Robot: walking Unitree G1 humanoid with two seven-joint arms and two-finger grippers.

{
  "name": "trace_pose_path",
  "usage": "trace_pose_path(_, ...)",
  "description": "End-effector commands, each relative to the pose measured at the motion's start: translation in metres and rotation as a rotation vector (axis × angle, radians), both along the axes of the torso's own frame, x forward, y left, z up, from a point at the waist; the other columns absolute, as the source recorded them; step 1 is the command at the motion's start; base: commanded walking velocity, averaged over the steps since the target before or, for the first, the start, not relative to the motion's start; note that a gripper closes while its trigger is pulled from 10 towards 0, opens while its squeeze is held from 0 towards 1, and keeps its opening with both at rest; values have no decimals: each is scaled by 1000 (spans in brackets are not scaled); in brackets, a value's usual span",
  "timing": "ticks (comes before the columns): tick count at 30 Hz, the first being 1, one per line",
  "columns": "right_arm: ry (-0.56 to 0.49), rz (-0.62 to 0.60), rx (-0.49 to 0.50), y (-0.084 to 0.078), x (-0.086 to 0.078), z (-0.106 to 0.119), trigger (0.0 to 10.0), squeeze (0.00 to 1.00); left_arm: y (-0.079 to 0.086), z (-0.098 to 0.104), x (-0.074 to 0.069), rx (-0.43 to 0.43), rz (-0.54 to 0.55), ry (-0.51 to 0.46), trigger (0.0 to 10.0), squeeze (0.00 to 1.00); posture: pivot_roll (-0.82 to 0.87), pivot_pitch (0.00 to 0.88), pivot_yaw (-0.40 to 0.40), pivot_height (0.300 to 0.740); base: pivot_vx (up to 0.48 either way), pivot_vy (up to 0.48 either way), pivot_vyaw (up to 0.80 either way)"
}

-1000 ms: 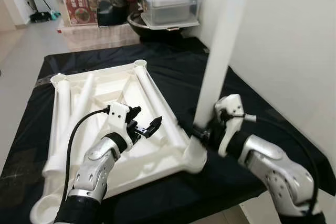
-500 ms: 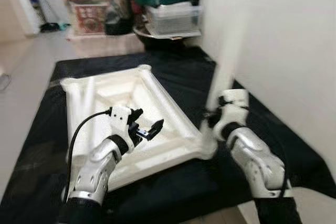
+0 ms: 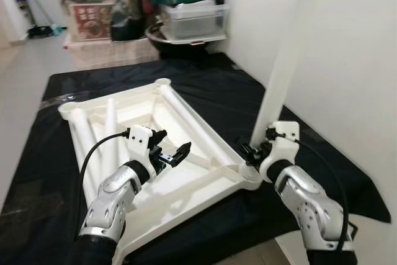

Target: Building children table

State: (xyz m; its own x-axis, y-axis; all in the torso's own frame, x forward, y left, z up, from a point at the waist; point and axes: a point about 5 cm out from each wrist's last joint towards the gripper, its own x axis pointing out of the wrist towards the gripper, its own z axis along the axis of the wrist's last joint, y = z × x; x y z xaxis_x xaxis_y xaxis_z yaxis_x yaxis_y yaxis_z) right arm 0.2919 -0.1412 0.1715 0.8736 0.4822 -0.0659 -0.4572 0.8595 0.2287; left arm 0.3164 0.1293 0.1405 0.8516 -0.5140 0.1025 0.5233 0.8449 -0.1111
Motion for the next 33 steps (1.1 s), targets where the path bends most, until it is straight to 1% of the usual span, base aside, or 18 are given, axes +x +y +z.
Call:
trace_pose_path(1, -73, 347, 75, 37, -23, 16, 10000, 0, -1, -3, 0, 1, -2, 13, 10000, 0, -114, 0, -31, 740, 0, 0, 0)
trace_pose_path(4, -84, 466, 54, 42, -35, 16, 10000, 0, -1, -3, 1, -1, -2, 13, 10000, 0, -112, 0, -33, 740, 0, 0, 0)
trace_pose_path(5, -81, 529, 4, 43, -42, 10, 7569, 0, -2, -3, 1, -3, -2, 14, 10000, 0, -112, 0, -33, 740, 0, 0, 0)
trace_pose_path(6, -81, 529, 4, 43, -42, 10, 7569, 0, -2, -3, 1, -3, -2, 14, 10000, 0, -112, 0, -33, 740, 0, 0, 0)
trace_pose_path(7, -73, 539, -15, 43, -43, 6, 4588, 0, -2, -3, 1, -6, -2, 14, 10000, 0, -110, 0, -35, 740, 0, 0, 0)
trace_pose_path(8, -73, 539, -15, 43, -43, 6, 4588, 0, -2, -3, 1, -6, -2, 14, 10000, 0, -110, 0, -35, 740, 0, 0, 0)
trace_pose_path(9, -57, 544, -29, 42, -42, -1, 784, 0, -2, -2, 1, -11, -2, 14, 10000, 0, -107, 0, -38, 740, 0, 0, 0)
trace_pose_path(12, -49, 544, -33, 41, -42, -3, 784, 0, -3, -2, 1, -12, -2, 14, 10000, 0, -107, 0, -38, 740, 0, 0, 0)
trace_pose_path(13, 7, 364, -71, 31, -23, -11, 0, 0, -2, -2, 1, -13, -1, 13, 10000, 0, -107, 0, -37, 740, 0, 0, 0)
trace_pose_path(14, 7, 364, -71, 31, -23, -11, 0, 0, -2, -2, 1, -13, -1, 13, 10000, 0, -107, 0, -37, 740, 0, 0, 0)
trace_pose_path(17, 182, -188, -145, -10, 15, -33, 0, 0, -2, -1, 0, -13, -1, 11, 10000, 0, -107, 0, -37, 740, 0, 0, 0)
trace_pose_path(18, 182, -188, -145, -10, 15, -33, 0, 0, -2, -1, 0, -13, -1, 11, 10000, 0, -107, 0, -37, 740, 0, 0, 0)
trace_pose_path(20, 253, -488, -149, -38, 18, -41, 0, 0, -2, -1, 0, -12, 0, 11, 10000, 0, -102, 0, -36, 740, 0, 0, 0)
trace_pose_path(24, 238, -541, -146, -37, 15, -41, 0, 0, -1, -1, 0, -8, 2, 10, 10000, 0, -102, 0, -36, 740, 0, 0, 0)
trace_pose_path(25, 217, -495, -148, -29, 14, -39, 10000, 0, -1, -1, 0, -8, 1, 10, 10000, 0, -108, 0, -30, 740, 0, 0, 0)
trace_pose_path(30, 155, -361, -109, -4, 13, -30, 10000, 0, -1, 0, 0, -6, 0, 10, 10000, 0, -111, 0, -26, 740, 0, 0, 0)
trace_pose_path(31, 92, -299, -42, 1, 12, -18, 10000, 1000, 0, 0, 0, -6, 0, 10, 10000, 0, -110, 0, -27, 740, 0, 0, 0)
trace_pose_path(33, 71, -284, -26, 1, 11, -14, 10000, 1000, 0, 0, 1, -6, 0, 11, 10000, 0, -110, 0, -27, 740, 0, 0, 0)
